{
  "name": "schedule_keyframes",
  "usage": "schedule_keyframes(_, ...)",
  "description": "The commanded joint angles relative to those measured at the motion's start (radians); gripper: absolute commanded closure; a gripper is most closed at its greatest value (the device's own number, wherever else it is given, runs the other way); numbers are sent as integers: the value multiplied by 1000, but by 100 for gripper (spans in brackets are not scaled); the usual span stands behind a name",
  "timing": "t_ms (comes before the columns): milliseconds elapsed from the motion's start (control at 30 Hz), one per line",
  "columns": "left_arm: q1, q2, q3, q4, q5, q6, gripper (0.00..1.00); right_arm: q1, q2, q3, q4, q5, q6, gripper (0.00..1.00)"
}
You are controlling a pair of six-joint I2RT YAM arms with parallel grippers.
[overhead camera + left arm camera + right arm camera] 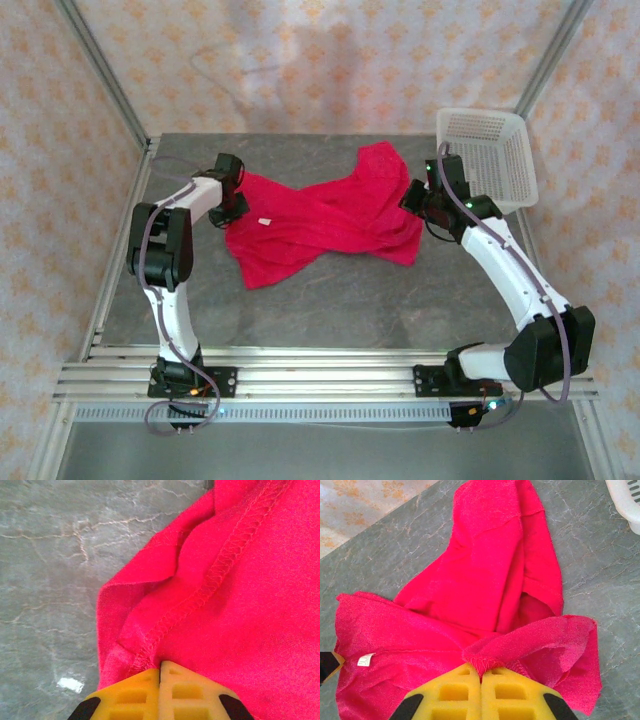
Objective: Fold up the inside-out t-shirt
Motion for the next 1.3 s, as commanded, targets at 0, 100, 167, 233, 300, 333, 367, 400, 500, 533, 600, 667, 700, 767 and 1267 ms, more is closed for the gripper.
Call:
schedule_keyframes(0, 9, -86, 41, -67, -50, 11, 100, -4, -27, 44, -9, 37, -29, 100)
schedule_keyframes(100, 8, -159, 50, -84, -38, 3, 100, -5, -37, 69, -24, 57, -36, 100)
schedule_keyframes(167, 9, -202, 68, -102, -36, -3, 100, -6, -40, 95, -32, 76, -42, 100)
schedule_keyframes(233, 9, -245, 112, -136, -41, -6, 100, -10, -39, 138, -40, 93, -51, 100)
schedule_keyframes(300, 9, -280, 174, -179, -48, -9, 100, -21, -35, 194, -45, 105, -53, 100)
schedule_keyframes(333, 9, -298, 215, -202, -51, -10, 100, -29, -33, 229, -43, 109, -53, 100)
schedule_keyframes(367, 9, -314, 250, -220, -55, -12, 100, -37, -31, 261, -42, 112, -51, 100)
schedule_keyframes(400, 9, -335, 290, -237, -58, -14, 100, -44, -29, 303, -38, 115, -49, 100)
schedule_keyframes(500, 9, -419, 370, -243, -80, -27, 100, -54, -31, 418, -18, 137, -46, 100)
schedule_keyframes(533, 9, -452, 389, -239, -90, -31, 100, -54, -34, 458, -10, 142, -44, 100)
schedule_keyframes(600, 11, -517, 414, -221, -110, -35, 100, -54, -40, 523, 10, 138, -44, 100)
schedule_keyframes(667, 13, -580, 433, -206, -128, -35, 100, -54, -48, 578, 24, 127, -41, 100)
schedule_keyframes(700, 15, -614, 440, -198, -139, -33, 100, -55, -54, 602, 26, 122, -40, 100)
schedule_keyframes(767, 21, -668, 454, -194, -155, -28, 100, -54, -73, 637, 29, 99, -48, 100)
schedule_keyframes(1267, 31, -889, 589, -167, -136, 4, 100, -55, -275, 721, 32, 81, -116, 100)
